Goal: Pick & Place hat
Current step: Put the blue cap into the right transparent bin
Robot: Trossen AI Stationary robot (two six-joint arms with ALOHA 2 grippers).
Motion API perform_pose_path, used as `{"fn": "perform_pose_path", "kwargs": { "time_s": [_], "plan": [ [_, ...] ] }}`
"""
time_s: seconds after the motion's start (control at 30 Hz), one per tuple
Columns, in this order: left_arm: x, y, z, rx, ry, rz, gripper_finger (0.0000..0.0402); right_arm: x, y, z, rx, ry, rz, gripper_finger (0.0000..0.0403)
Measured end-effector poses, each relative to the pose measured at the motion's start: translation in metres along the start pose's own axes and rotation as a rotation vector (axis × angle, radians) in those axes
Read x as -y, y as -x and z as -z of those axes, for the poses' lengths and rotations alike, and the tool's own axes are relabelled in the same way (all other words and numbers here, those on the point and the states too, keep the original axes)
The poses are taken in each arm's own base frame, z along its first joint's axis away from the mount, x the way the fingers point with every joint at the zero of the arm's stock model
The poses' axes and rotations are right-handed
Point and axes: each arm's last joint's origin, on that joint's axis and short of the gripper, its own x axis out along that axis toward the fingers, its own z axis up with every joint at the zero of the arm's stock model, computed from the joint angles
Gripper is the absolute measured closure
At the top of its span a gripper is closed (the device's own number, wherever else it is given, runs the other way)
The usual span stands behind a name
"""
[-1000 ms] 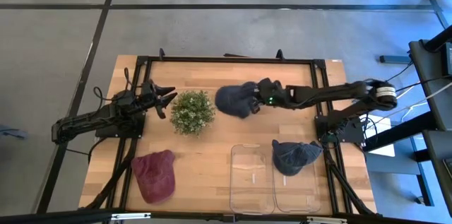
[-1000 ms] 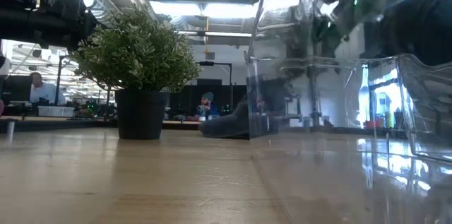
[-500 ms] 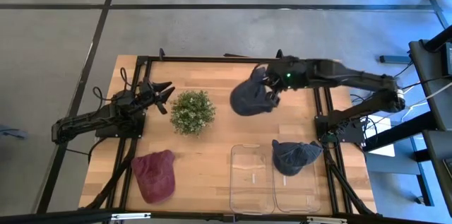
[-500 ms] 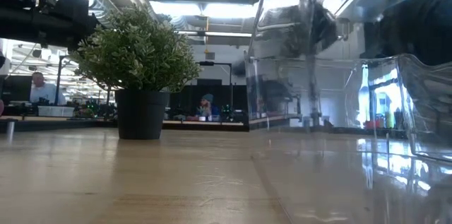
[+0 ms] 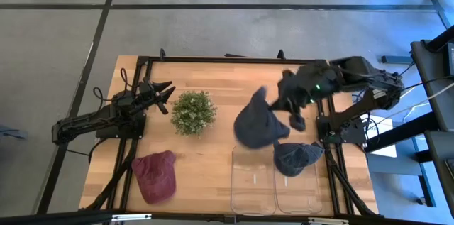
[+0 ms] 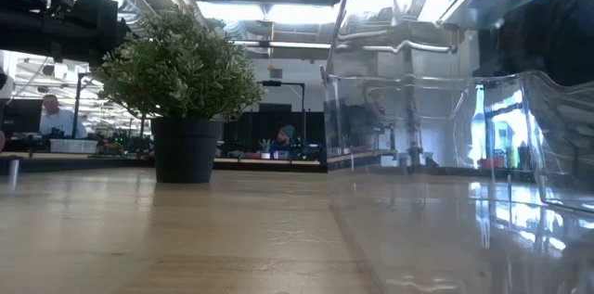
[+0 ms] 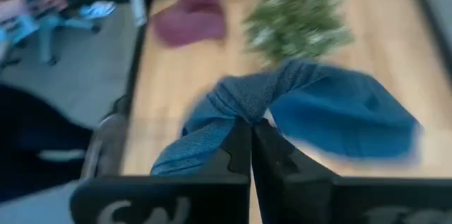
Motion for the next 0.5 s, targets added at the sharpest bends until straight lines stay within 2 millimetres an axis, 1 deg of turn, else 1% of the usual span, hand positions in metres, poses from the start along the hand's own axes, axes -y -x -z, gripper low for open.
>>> {"fn": "perform_pose_path", "kwargs": {
  "time_s": [0.13, 0.3, 0.5],
  "plan": [
    [0.0, 0.0, 0.0, 0.0, 0.018, 0.001, 0.0265, -0.03, 0.005, 0.01, -0.117, 0.016, -0.067, 0.0401],
    [0.0, 0.0, 0.0, -0.003, 0.038, 0.012, 0.0265, -0.066, 0.007, 0.032, -0.286, -0.011, -0.113, 0.0401],
    [0.001, 0.0, 0.0, -0.009, 0.044, 0.036, 0.0265, -0.104, 0.016, 0.052, -0.291, -0.018, -0.108, 0.0401]
  ]
}}
